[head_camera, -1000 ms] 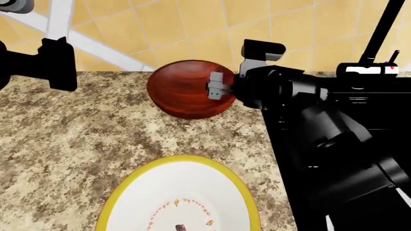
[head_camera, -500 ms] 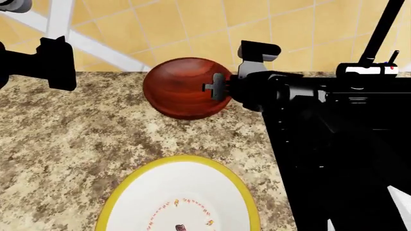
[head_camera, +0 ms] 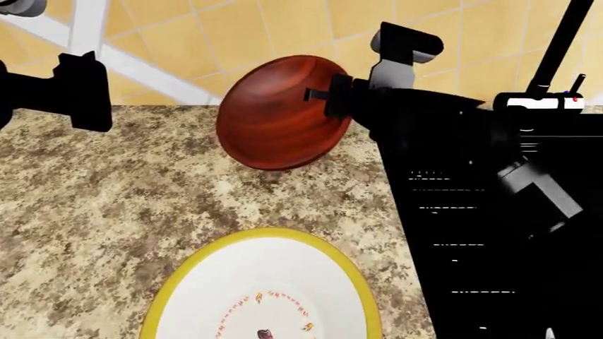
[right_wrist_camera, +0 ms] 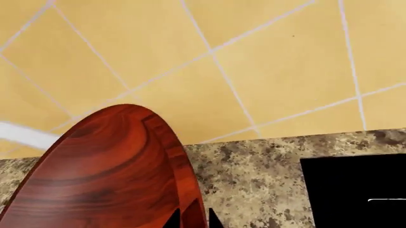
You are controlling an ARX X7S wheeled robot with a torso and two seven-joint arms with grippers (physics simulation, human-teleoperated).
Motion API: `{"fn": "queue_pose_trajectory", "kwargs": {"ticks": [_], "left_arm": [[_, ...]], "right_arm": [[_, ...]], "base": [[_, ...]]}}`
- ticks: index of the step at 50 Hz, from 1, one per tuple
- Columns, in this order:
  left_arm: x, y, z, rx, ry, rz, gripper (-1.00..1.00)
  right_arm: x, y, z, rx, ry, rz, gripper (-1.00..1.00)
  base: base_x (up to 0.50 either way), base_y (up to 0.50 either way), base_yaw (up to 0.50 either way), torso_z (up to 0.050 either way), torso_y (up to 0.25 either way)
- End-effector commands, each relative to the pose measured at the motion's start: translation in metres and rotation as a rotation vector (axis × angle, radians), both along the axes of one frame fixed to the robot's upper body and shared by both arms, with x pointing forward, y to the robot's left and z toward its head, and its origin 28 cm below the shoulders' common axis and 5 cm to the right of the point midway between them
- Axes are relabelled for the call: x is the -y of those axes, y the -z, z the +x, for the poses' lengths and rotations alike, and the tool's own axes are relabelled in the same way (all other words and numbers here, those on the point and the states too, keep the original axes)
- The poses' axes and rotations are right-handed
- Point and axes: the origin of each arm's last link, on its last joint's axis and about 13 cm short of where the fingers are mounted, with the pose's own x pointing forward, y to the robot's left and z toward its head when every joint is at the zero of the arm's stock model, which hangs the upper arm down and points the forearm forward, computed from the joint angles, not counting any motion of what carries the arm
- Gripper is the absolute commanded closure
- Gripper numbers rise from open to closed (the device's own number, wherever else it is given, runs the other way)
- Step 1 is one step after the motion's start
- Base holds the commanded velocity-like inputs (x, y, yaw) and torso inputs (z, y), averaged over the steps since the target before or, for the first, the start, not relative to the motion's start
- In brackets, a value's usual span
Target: Stack the bowls in the sink.
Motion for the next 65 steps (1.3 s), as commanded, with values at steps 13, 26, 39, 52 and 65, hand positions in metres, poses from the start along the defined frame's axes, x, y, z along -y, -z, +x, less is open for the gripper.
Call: {"fn": "queue_pose_trajectory", "kwargs": {"ticks": [13,26,39,52,65], "left_arm": [[0.0,0.003,-0.005,-0.006,0.022,-0.019,-1.0],[0.011,0.003,-0.026,-0.142,0.314,-0.119,-1.0],[0.017,-0.004,-0.043,-0.284,0.471,-0.017,-1.0],[0.017,-0.015,-0.051,-0.393,0.517,0.028,-1.0],[0.022,-0.015,-0.052,-0.566,0.517,0.071,-1.0]], "right_arm": [[0.041,-0.061,-0.089,0.234,0.037,-0.156,1.0],[0.055,-0.077,-0.104,0.28,0.145,-0.202,1.0],[0.056,-0.077,-0.101,0.286,0.172,-0.224,1.0],[0.058,-0.069,-0.097,0.269,0.187,-0.227,1.0],[0.058,-0.062,-0.095,0.257,0.187,-0.224,1.0]], "base": [[0.0,0.0,0.0,0.0,0.0],[0.0,0.0,0.0,0.0,0.0],[0.0,0.0,0.0,0.0,0.0],[0.0,0.0,0.0,0.0,0.0],[0.0,0.0,0.0,0.0,0.0]]}}
